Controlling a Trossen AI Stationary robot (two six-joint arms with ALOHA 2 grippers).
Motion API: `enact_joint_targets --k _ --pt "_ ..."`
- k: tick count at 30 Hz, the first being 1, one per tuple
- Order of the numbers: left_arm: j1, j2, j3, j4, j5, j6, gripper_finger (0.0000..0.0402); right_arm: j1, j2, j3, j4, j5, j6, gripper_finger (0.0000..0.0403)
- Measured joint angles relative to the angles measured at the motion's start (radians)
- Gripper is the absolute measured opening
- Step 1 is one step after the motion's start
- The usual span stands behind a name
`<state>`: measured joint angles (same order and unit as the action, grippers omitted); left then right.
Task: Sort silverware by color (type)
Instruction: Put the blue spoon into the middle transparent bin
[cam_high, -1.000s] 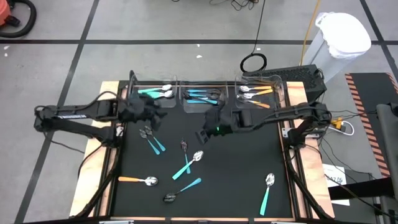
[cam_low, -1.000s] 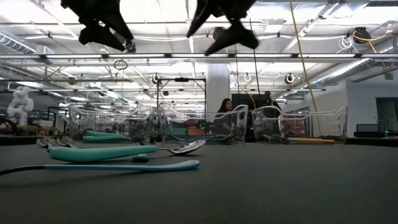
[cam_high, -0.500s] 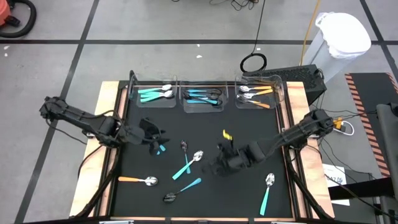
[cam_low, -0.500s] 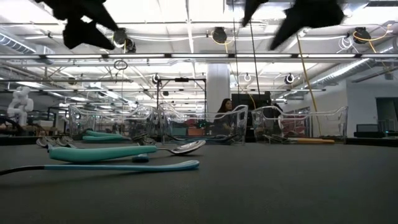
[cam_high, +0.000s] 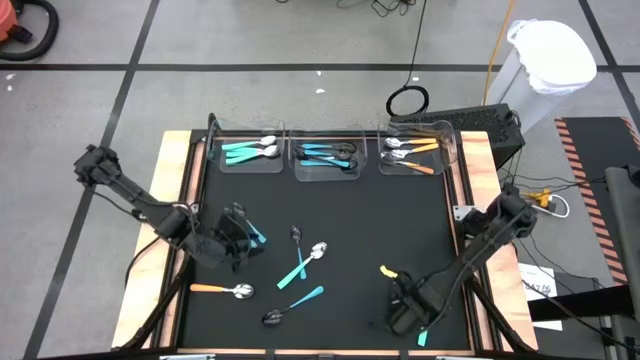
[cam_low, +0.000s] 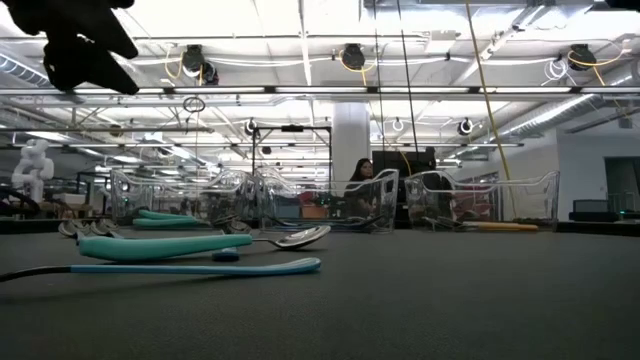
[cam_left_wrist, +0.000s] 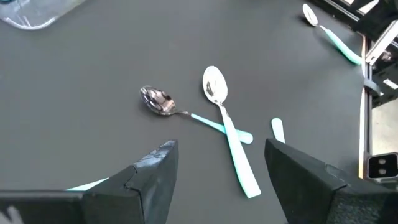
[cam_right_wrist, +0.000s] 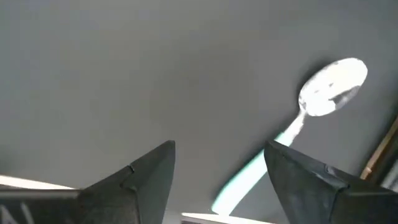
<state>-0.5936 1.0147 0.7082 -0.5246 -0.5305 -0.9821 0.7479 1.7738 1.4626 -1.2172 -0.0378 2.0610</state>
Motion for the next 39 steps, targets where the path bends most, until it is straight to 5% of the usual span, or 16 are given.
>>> enact_joint_targets --k 17,21,25,31,39 --pt "-0.031 0.079 0.0 -0.007 -0.009 -0.008 0.0239 0.123 0.011 -0.292 0.404 -0.159 0.179 0.0242" --pt "-0.031 0.078 0.0 -0.01 0.031 -0.008 0.0239 0.117 -0.007 -0.292 0.439 -0.093 0.141 0.0242" --pt "-0.031 0.077 0.0 -0.03 0.133 -0.032 0.0239 0.076 -0.021 -0.291 0.552 0.098 0.088 0.0242" --pt "-0.038 0.077 0.0 -0.109 0.158 -0.058 0.0239 -0.048 -0.019 -0.291 0.71 0.349 -0.263 0.0242" --pt "-0.035 0.077 0.0 -0.113 0.123 -0.164 0.0239 -0.317 -0.018 -0.291 0.874 0.354 -0.678 0.0242"
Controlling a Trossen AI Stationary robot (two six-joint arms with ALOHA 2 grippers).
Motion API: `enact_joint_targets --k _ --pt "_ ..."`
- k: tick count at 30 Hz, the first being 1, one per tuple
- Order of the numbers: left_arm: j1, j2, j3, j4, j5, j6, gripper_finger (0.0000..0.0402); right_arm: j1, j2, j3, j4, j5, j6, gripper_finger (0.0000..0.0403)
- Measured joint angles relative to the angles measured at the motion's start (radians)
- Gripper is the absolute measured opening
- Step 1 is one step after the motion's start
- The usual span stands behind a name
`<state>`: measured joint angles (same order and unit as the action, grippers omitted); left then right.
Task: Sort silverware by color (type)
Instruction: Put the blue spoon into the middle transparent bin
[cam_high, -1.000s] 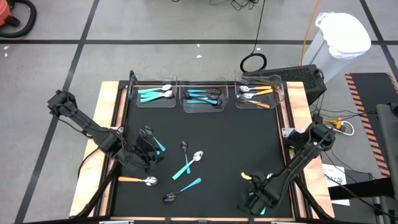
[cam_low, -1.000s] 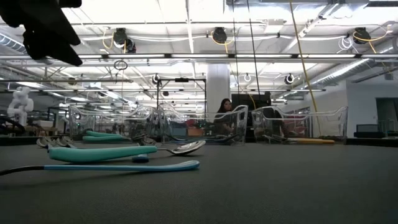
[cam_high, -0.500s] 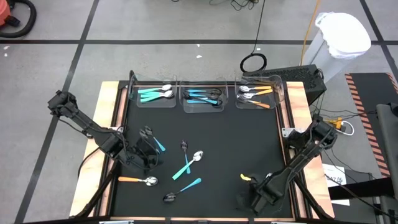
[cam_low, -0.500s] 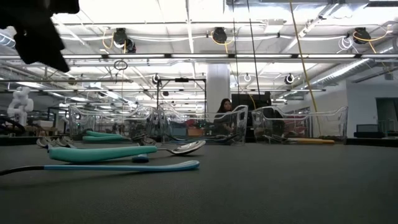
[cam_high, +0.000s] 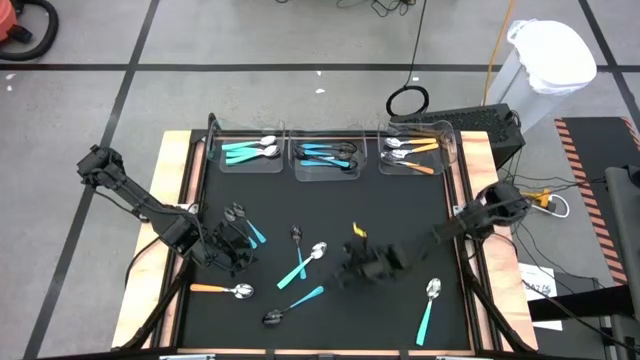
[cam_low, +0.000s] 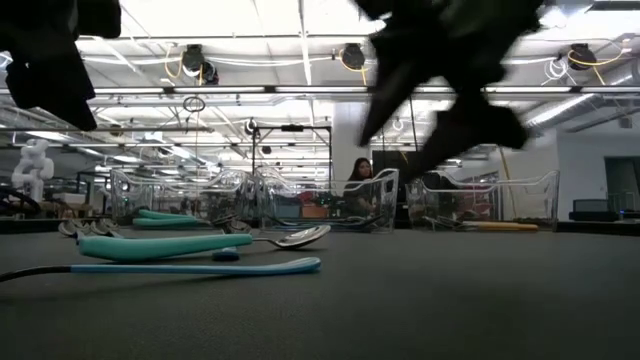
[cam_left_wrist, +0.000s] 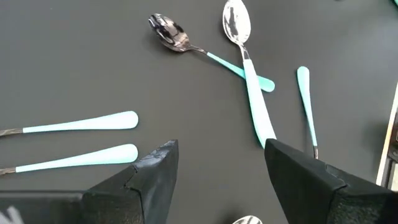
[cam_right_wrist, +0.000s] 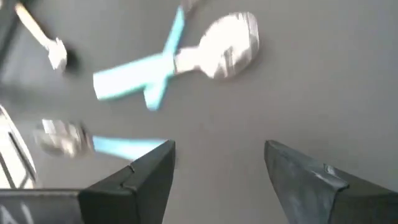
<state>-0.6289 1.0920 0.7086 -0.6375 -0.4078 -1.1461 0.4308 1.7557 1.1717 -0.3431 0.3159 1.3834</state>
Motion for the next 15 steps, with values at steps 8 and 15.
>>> enact_joint_targets --k 8,15 --pt "0.0 0.0 0.0 -0.01 -0.015 -0.047 0.0239 -0.171 0.0 0.0 0.108 0.098 -0.229 0.0242" --pt "0.0 0.0 0.0 -0.008 -0.042 -0.079 0.0239 -0.228 0.021 0.054 0.163 0.024 -0.352 0.0242"
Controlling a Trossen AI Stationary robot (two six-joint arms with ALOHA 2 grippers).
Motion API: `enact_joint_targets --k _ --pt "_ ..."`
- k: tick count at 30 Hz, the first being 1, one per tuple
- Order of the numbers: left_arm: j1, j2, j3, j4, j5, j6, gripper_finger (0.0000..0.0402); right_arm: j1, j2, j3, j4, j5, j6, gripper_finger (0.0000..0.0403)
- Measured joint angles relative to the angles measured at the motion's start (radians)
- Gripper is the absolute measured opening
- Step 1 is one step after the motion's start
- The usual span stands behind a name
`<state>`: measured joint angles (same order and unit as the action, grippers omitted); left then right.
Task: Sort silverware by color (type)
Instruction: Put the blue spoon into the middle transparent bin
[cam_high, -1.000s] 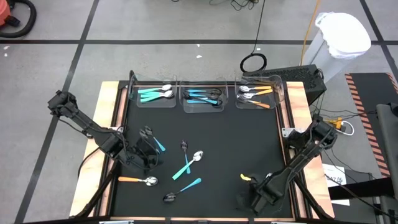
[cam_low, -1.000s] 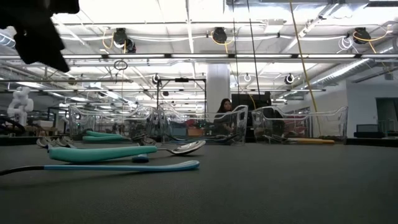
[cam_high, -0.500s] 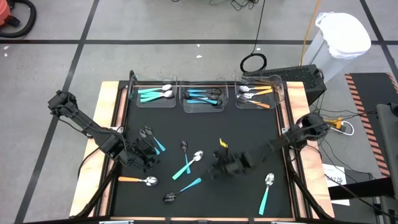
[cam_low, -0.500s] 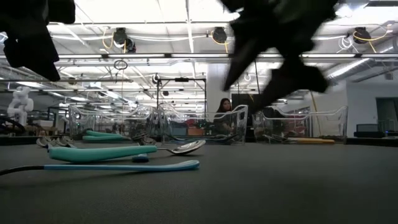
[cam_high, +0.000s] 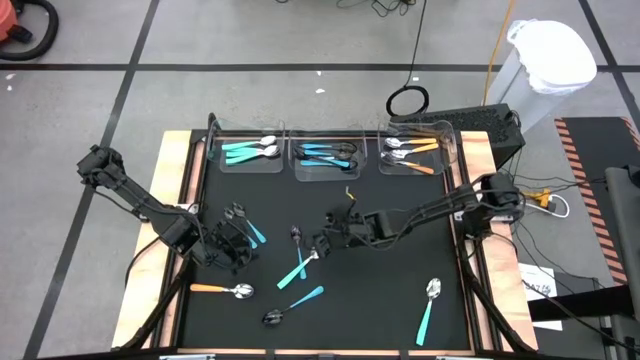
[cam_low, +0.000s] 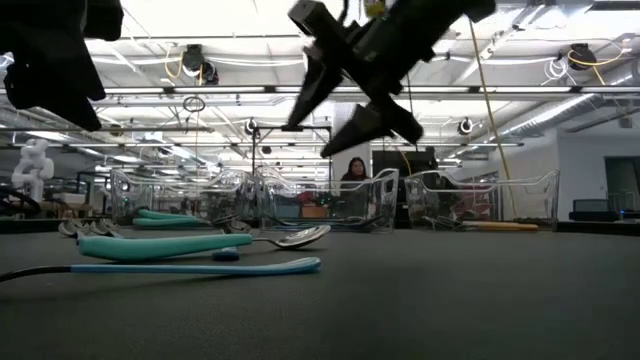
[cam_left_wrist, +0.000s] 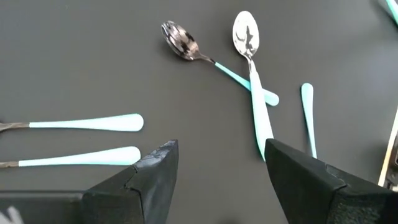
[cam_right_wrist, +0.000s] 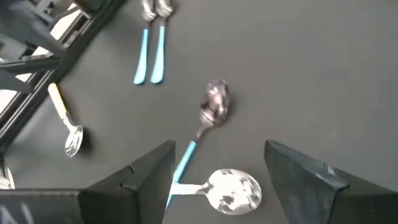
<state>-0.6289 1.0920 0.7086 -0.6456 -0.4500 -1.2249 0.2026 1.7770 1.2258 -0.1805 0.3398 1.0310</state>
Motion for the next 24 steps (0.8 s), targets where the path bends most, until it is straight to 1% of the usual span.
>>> enact_joint_targets --k 5,9,14,18,24 --pt "0.0 0.0 0.0 0.0 -0.049 0.001 0.0239 -0.012 0.075 0.151 -0.113 -0.002 -0.068 0.0242" --pt "0.0 0.0 0.0 0.0 -0.064 0.008 0.0239 -0.027 0.16 0.263 -0.228 -0.001 -0.066 0.0242" --pt "0.0 0.0 0.0 0.0 -0.064 0.007 0.0239 -0.039 0.271 0.373 -0.281 -0.048 -0.056 0.0242" --pt "0.0 0.0 0.001 0.0 -0.064 0.007 0.0239 -0.039 0.351 0.449 -0.312 -0.051 -0.084 0.0242" --pt "0.0 0.0 0.001 0.0 -0.064 -0.001 0.0239 -0.047 0.431 0.498 -0.311 -0.056 -0.091 0.0242"
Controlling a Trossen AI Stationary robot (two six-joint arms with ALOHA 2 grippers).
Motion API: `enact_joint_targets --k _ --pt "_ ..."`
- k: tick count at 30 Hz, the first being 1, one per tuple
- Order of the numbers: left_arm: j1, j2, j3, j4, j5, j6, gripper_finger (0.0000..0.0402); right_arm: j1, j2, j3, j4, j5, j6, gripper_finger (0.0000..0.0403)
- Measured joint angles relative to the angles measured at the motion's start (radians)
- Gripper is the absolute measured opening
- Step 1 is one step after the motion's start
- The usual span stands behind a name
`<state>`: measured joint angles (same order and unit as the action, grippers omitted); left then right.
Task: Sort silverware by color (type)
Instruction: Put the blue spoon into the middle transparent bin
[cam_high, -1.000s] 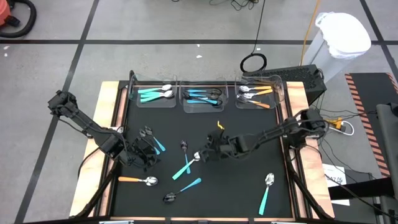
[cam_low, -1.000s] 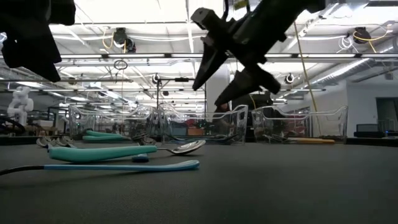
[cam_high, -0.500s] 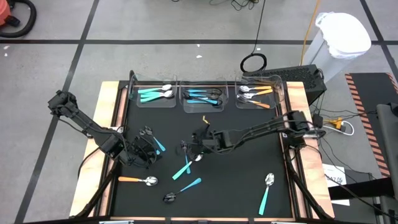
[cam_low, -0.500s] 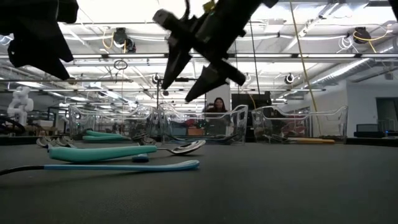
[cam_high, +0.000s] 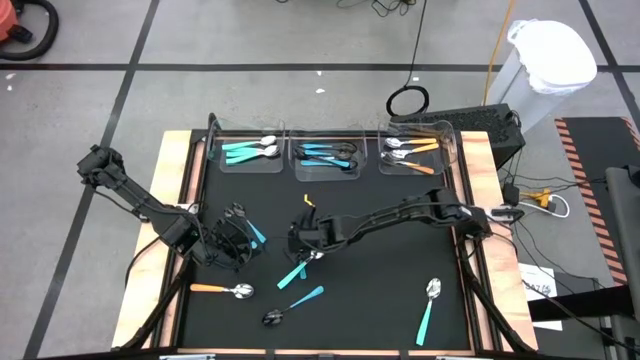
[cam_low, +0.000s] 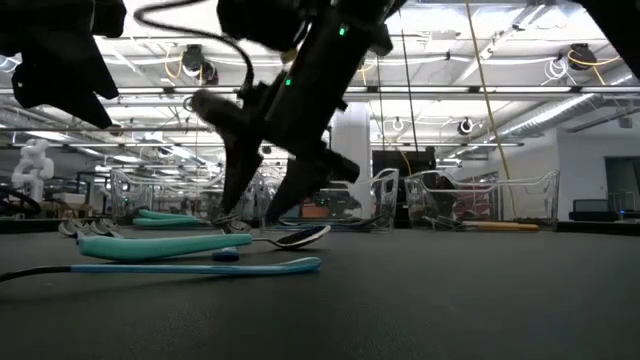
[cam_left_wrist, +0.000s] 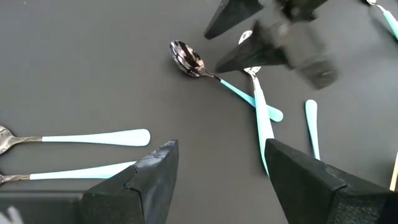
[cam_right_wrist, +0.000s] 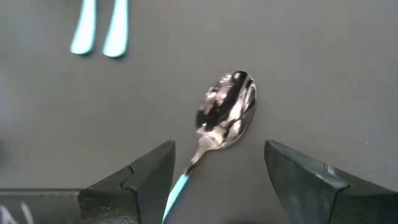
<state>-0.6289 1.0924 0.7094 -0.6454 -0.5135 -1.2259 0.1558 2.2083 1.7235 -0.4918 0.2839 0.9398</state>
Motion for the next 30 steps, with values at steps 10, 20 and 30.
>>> enact_joint_targets --k 10,20,30 --pt "0.0 0.0 0.0 -0.002 -0.03 0.001 0.0239 -0.002 0.059 0.004 0.051 0.0 0.003 0.0231" --pt "0.0 0.0 0.0 -0.001 -0.048 0.009 0.0239 0.013 0.077 0.005 0.037 -0.002 0.019 0.0165" --pt "0.0 0.0 0.0 -0.002 -0.048 0.008 0.0239 0.072 0.078 0.005 0.058 -0.046 0.036 0.0136"
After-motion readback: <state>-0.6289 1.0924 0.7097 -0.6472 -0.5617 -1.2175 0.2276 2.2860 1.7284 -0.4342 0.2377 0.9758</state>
